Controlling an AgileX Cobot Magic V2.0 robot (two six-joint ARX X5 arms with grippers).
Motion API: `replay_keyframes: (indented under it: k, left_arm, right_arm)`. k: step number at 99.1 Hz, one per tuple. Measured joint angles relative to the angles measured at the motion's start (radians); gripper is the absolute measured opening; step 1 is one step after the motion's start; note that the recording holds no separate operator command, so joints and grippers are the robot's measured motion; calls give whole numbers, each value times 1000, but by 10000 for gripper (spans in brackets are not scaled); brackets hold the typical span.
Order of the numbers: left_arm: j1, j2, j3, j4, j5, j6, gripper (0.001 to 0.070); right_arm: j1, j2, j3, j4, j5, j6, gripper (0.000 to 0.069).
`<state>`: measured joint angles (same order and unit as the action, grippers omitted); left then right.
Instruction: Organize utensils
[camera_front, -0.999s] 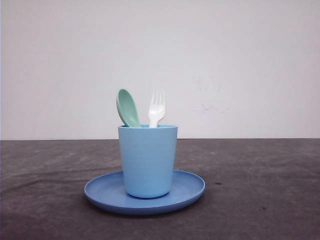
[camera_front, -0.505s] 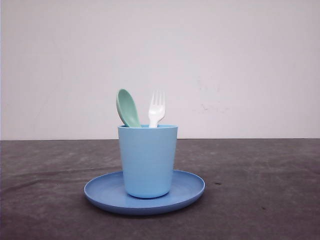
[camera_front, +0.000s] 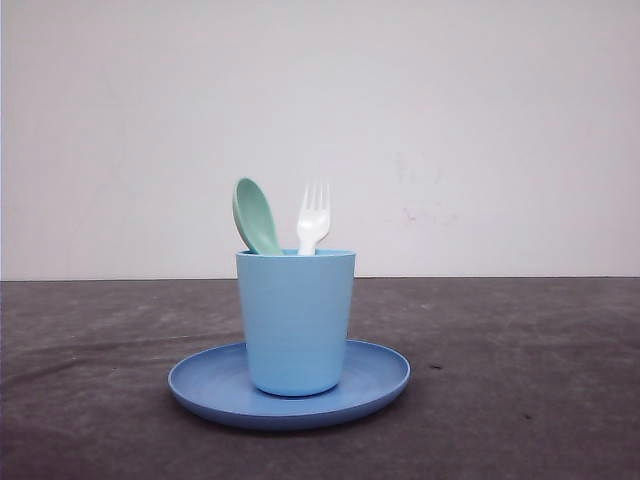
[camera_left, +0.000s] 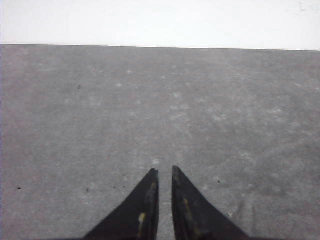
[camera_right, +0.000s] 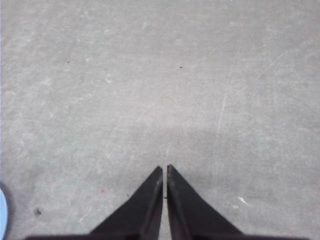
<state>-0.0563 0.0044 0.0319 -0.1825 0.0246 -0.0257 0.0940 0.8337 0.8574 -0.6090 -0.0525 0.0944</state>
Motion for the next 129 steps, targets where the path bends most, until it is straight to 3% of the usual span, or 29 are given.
replay_keyframes:
  k: [23, 38, 76, 105, 129]
  left_arm:
    - [0, 0, 0, 0, 0, 0, 23]
    - [0, 0, 0, 0, 0, 0, 23]
    - [0, 0, 0, 0, 0, 0, 23]
    - [0, 0, 0, 0, 0, 0, 23]
    - [0, 0, 0, 0, 0, 0, 23]
  right_arm:
    - [1, 0, 0, 2, 0, 0, 14]
    - [-5, -78, -55, 80, 20, -1, 14]
    - [-24, -530, -622, 428, -75, -1, 14]
    - [-30, -818, -838, 440, -73, -2, 14]
    - [-31, -830, -840, 437, -40, -19, 14]
